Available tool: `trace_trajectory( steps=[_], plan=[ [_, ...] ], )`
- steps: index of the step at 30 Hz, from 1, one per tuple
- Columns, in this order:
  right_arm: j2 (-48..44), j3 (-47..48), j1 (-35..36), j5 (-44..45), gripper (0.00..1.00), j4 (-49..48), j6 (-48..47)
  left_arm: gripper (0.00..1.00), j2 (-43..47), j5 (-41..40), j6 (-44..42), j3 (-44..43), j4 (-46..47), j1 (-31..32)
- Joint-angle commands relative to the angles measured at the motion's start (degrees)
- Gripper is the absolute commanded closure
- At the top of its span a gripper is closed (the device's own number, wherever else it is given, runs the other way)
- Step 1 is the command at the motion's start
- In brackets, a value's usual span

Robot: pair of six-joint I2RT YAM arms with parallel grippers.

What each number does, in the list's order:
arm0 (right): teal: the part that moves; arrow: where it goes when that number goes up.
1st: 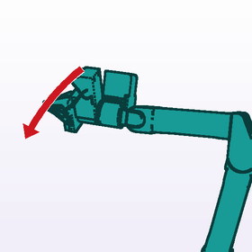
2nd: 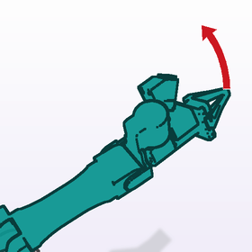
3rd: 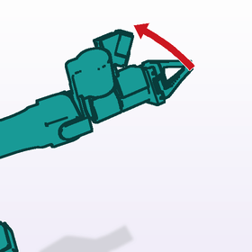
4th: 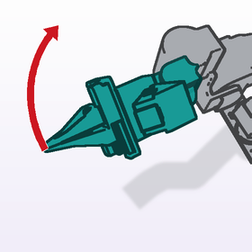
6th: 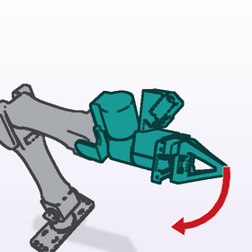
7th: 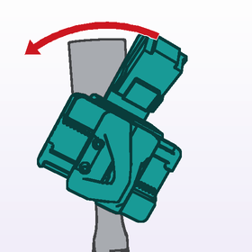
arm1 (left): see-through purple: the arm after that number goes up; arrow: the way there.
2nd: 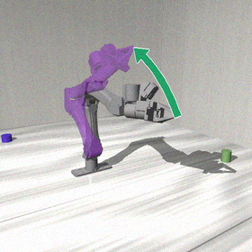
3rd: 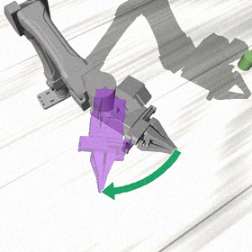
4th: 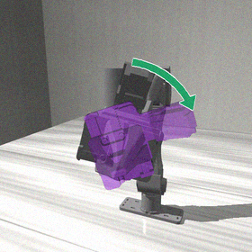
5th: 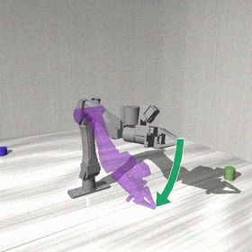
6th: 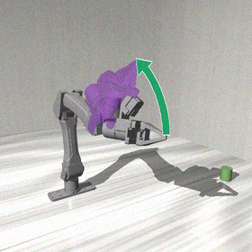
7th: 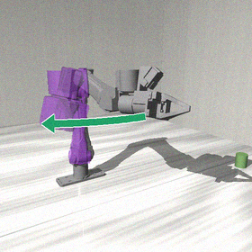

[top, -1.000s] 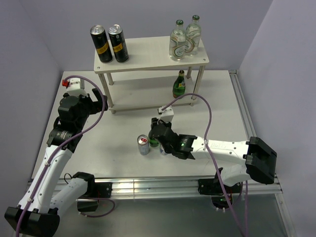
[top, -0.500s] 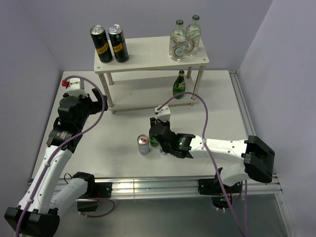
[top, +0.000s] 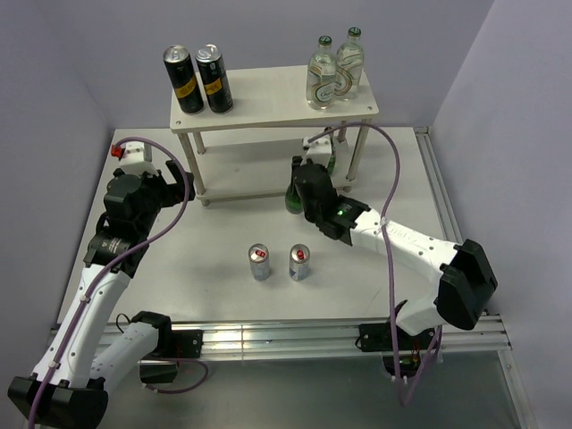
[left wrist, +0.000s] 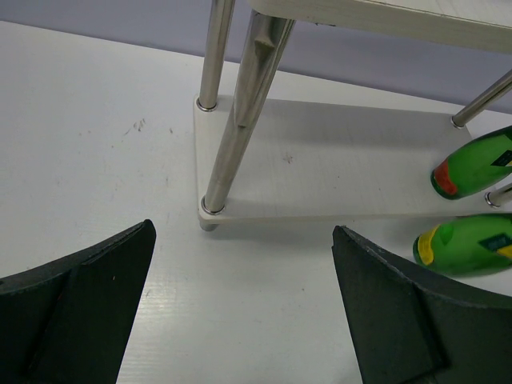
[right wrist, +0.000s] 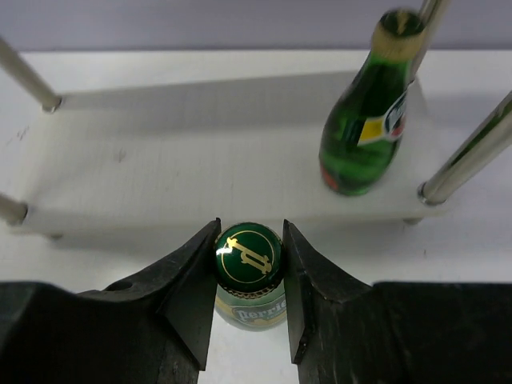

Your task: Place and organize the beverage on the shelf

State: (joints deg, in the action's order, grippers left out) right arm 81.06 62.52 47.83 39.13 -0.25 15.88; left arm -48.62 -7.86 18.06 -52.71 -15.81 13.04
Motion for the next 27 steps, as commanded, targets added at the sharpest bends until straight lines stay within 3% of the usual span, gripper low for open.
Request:
trace_trajectory(
  steps=[1, 13, 27],
  plan=[
    [1.1, 7.9, -3.4, -1.7, 1.00, -9.2, -2.0, 0.01, -0.1, -0.1, -0.9, -0.6, 1.0, -0.3],
    [10.5, 17.8, -11.4, -5.2, 1.00, -12.1, -5.1, 0.01, -0.9, -0.1, -0.9, -0.7, 1.0, -0.3],
    [18.7, 22.0, -13.4, -3.8, 1.00, -15.0, -7.3, 0.01, -1.2, 0.7, -0.8, -1.0, 1.0, -0.3]
  ],
)
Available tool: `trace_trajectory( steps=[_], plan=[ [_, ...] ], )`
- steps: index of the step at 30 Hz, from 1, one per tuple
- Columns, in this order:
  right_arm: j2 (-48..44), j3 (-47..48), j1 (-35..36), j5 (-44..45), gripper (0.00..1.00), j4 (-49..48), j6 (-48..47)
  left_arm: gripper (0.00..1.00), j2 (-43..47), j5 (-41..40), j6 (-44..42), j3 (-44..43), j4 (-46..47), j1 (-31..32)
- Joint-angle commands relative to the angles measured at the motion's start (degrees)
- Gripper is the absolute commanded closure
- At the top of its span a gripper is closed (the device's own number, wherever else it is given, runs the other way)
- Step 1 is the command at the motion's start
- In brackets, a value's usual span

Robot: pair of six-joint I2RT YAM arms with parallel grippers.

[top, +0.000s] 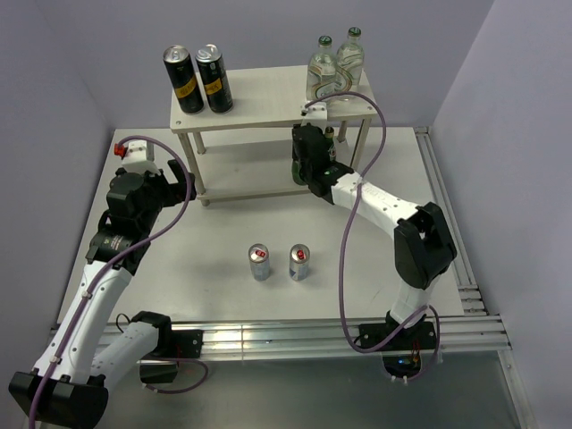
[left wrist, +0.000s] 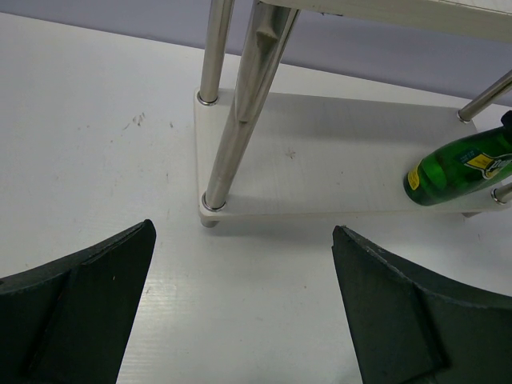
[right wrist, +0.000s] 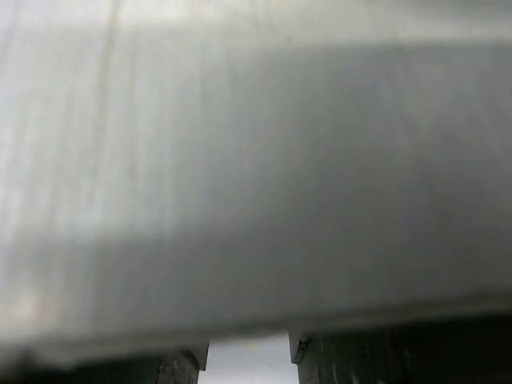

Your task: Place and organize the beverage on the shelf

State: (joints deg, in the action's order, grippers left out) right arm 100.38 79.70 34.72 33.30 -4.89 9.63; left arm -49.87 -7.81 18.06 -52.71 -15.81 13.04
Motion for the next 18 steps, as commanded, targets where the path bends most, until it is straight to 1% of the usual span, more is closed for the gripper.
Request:
trace_trajectory(
  steps=[1, 8, 15, 18],
  plan=[
    [-0.4, 4.7, -0.3, 2.2, 1.00, -10.8, -1.2, 0.01, 0.0, 0.7, -0.8, -0.9, 1.0, -0.3],
    [2.5, 7.0, -0.3, 2.5, 1.00, -10.4, -1.6, 0.01, 0.2, 0.8, -0.8, -1.0, 0.9, -0.3],
    [4.6, 6.9, -0.1, 2.9, 1.00, -12.0, -3.0, 0.01, 0.2, 1.1, -0.8, -0.9, 1.0, -0.3],
    [4.3, 5.4, 0.0, 3.1, 1.00, -13.7, -2.9, 0.01, 0.3, 1.2, -0.8, -1.0, 1.0, -0.3]
  ],
)
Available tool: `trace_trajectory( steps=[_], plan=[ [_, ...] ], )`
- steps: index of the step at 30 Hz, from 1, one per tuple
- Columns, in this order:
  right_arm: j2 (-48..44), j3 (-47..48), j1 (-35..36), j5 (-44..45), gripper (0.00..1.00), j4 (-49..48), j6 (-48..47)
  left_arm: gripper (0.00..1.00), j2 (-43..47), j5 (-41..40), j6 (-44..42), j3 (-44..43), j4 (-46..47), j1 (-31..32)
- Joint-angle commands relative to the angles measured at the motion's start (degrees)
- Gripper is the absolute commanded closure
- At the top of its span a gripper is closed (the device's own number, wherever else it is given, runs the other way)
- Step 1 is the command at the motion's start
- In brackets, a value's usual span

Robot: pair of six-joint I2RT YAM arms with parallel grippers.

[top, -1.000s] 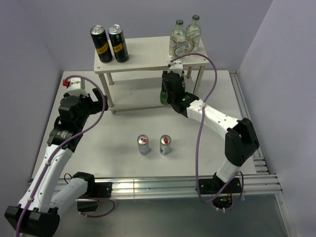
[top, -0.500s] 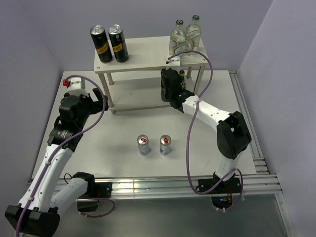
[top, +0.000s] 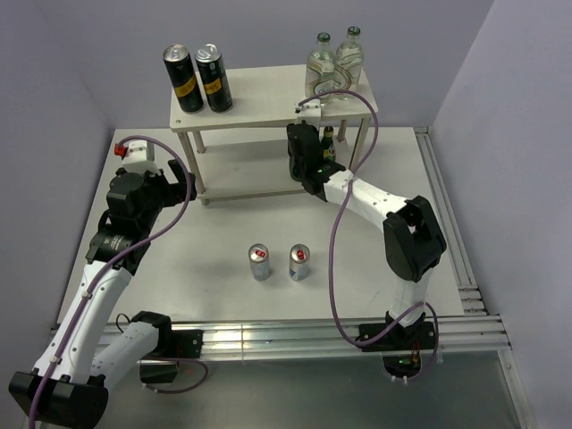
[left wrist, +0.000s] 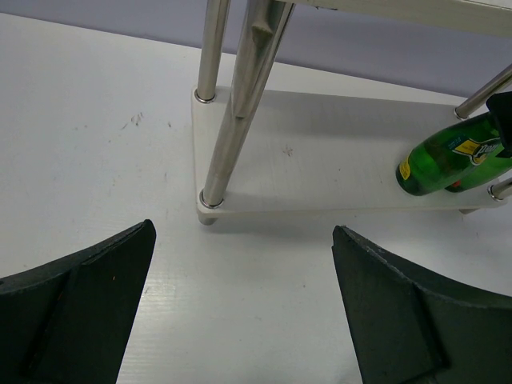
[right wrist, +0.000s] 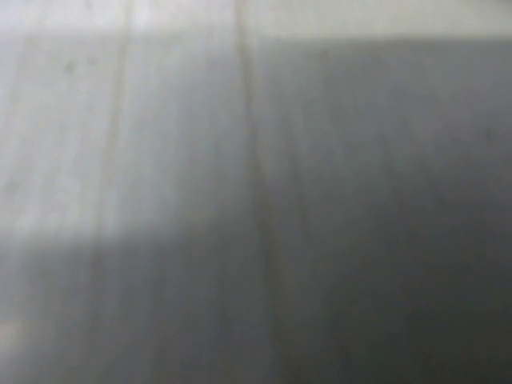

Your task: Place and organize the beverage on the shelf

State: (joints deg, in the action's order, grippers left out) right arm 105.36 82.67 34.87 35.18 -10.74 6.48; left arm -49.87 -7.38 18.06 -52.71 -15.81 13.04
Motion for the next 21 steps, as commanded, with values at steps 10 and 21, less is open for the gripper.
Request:
trace_trajectory(
  steps=[10, 21],
  plan=[
    [0.0, 3.6, -0.1, 0.4, 0.46, -4.0, 0.8, 0.01, 0.4, 0.8, -0.8, -1.1, 0.9, -0.3],
    [-6.3, -1.8, 1.9, 0.2, 0.15, -2.9, 2.7, 0.01, 0.2, -0.1, -0.8, -1.0, 0.9, -0.3]
  ],
)
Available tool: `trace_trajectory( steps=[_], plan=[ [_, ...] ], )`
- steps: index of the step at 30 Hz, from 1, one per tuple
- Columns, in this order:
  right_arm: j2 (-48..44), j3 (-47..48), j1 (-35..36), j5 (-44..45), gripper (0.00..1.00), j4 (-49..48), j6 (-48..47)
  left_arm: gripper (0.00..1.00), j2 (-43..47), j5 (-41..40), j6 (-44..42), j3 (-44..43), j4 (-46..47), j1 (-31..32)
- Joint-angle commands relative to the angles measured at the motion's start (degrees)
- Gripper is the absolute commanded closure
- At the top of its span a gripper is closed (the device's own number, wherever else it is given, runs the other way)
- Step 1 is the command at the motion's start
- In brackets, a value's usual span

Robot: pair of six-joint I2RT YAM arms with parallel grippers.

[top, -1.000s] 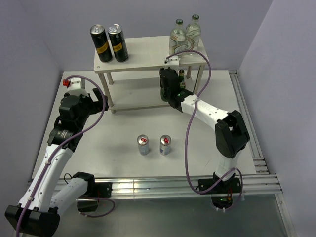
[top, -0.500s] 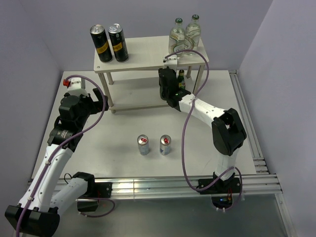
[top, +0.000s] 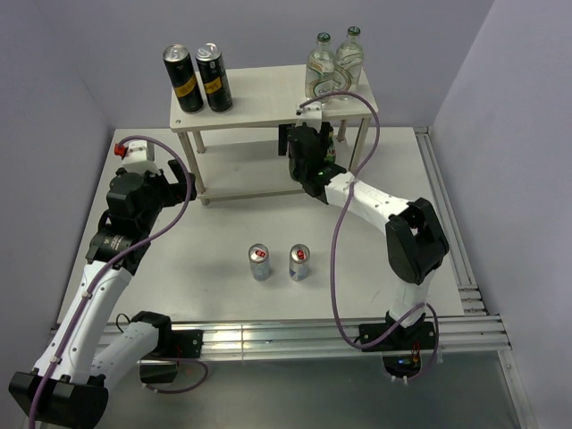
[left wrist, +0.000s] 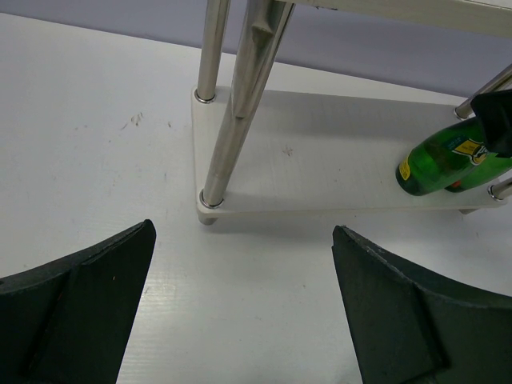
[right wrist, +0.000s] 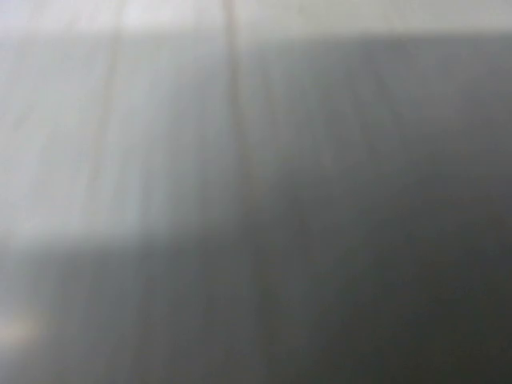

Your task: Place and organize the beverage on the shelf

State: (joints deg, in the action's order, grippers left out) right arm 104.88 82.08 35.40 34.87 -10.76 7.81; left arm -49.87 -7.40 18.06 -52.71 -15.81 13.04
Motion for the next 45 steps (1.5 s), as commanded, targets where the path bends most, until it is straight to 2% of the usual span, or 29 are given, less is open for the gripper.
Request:
trace_trajectory(
  steps=[1, 4, 8, 12, 14, 16, 17, 19, 21, 22, 24, 27, 30, 31, 35, 38, 40, 45],
  plan=[
    [-6.9, -2.4, 2.6, 0.9, 0.14, -3.3, 1.6, 0.01, 0.3, -0.4, -0.8, -0.9, 0.9, -0.3],
    [-12.1, -8.3, 5.7, 2.7, 0.14, -3.2, 2.4, 0.01, 0.1, -2.3, -0.7, -1.1, 0.5, -0.3],
    [-20.7, -16.3, 11.5, 10.7, 0.14, -2.9, 3.3, 0.01, 1.7, -5.5, -0.5, -0.6, 0.9, 0.2],
    [-34.4, -24.3, 16.5, 13.8, 0.14, 1.8, 8.7, 0.01, 1.9, -9.9, -0.8, -0.8, 0.4, 3.1],
    [-39.9, -30.0, 18.4, 14.3, 0.14, 5.0, 12.0, 0.01, 2.7, -13.9, -1.0, -0.7, 0.2, 7.8],
    [-48.2, -35.8, 23.1, 17.6, 0.14, 7.5, 13.6, 0.01, 3.7, -22.9, 0.8, -0.4, -0.5, 11.7],
    [-50.8, -37.2, 25.0, 18.9, 0.14, 9.2, 16.2, 0.00, 5.2, -25.0, 1.7, -0.4, -2.4, 15.7],
    [-57.7, -40.9, 30.5, 20.6, 0.14, 14.8, 20.0, 0.01, 7.2, -29.3, 4.0, -0.3, -3.9, 19.4],
    [-62.3, -41.8, 34.3, 19.2, 0.16, 20.5, 24.0, 0.01, 9.6, -32.9, 7.5, -0.2, -8.2, 25.4],
    [-63.4, -42.7, 35.3, 16.4, 0.17, 24.5, 25.7, 0.01, 9.8, -32.9, 9.2, -0.7, -10.7, 27.0],
    [-64.9, -43.5, 37.0, 16.2, 0.17, 28.9, 28.2, 0.01, 9.4, -32.2, 15.3, 0.1, -15.6, 30.2],
    [-65.7, -45.6, 41.7, 18.2, 0.17, 36.2, 34.1, 0.01, 8.6, -31.2, 23.0, 4.1, -16.1, 34.8],
    [-66.0, -49.6, 44.0, 13.7, 0.17, 34.6, 34.2, 0.01, 9.6, -38.4, 31.0, 8.1, -15.0, 45.3],
    [-65.9, -51.0, 44.3, 12.7, 0.17, 34.2, 34.7, 0.00, 9.8, -42.3, 32.5, 10.8, -13.7, 50.9],
    [-64.4, -53.0, 46.1, 11.7, 0.16, 34.4, 38.1, 0.01, 5.8, -48.6, 37.5, 16.1, -9.9, 62.0],
    [-63.0, -54.1, 46.8, 11.7, 0.16, 33.1, 39.3, 0.01, 0.1, -49.7, 41.7, 17.1, -10.0, 65.7],
    [-61.6, -54.6, 46.9, 11.5, 0.15, 31.6, 39.6, 0.01, -2.0, -49.1, 41.6, 18.6, -8.0, 65.8],
    [-55.3, -55.3, 46.9, 12.1, 0.14, 26.5, 40.3, 0.01, -4.2, -46.8, 37.6, 23.5, 4.1, 65.8]
  ],
)
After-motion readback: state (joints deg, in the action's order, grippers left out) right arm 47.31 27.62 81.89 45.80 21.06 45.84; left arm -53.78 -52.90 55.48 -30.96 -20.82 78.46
